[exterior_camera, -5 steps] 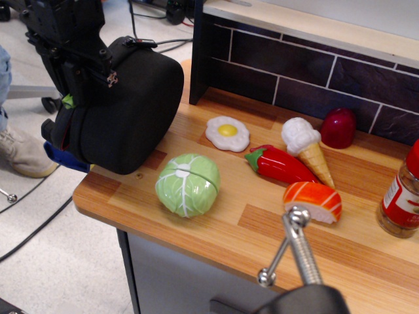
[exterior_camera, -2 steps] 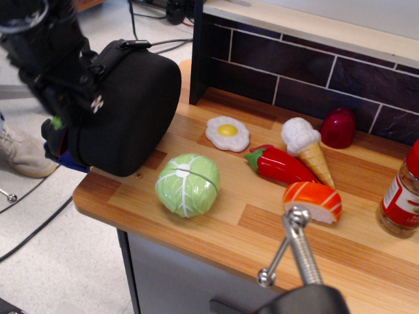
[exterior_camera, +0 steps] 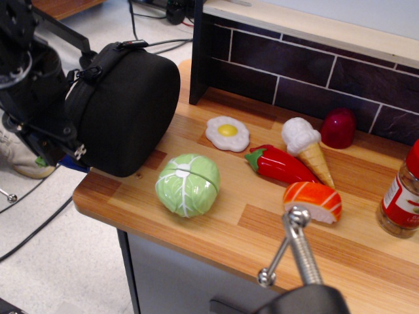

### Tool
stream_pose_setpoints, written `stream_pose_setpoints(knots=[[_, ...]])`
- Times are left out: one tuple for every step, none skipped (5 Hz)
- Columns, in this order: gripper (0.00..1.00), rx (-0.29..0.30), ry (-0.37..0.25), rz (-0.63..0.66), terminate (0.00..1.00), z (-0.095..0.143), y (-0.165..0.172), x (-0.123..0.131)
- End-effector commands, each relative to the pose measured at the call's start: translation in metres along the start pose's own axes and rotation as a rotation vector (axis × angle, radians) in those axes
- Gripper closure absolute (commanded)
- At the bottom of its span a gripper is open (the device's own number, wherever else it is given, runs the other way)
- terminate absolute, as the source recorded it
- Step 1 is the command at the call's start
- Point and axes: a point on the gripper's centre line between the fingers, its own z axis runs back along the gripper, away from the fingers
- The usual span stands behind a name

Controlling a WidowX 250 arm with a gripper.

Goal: Zip zipper bag

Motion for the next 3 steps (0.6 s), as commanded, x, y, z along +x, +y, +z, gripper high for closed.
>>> stream_pose_setpoints(knots=[[1.00,0.053,0.050,-0.009,0.00,-0.040,-0.013,-0.016],[1.00,0.021,0.061,-0.006,0.00,-0.050,-0.015,-0.018],[1.00,-0.094,0.053,-0.005,1.00,-0.035,-0.012,-0.015]])
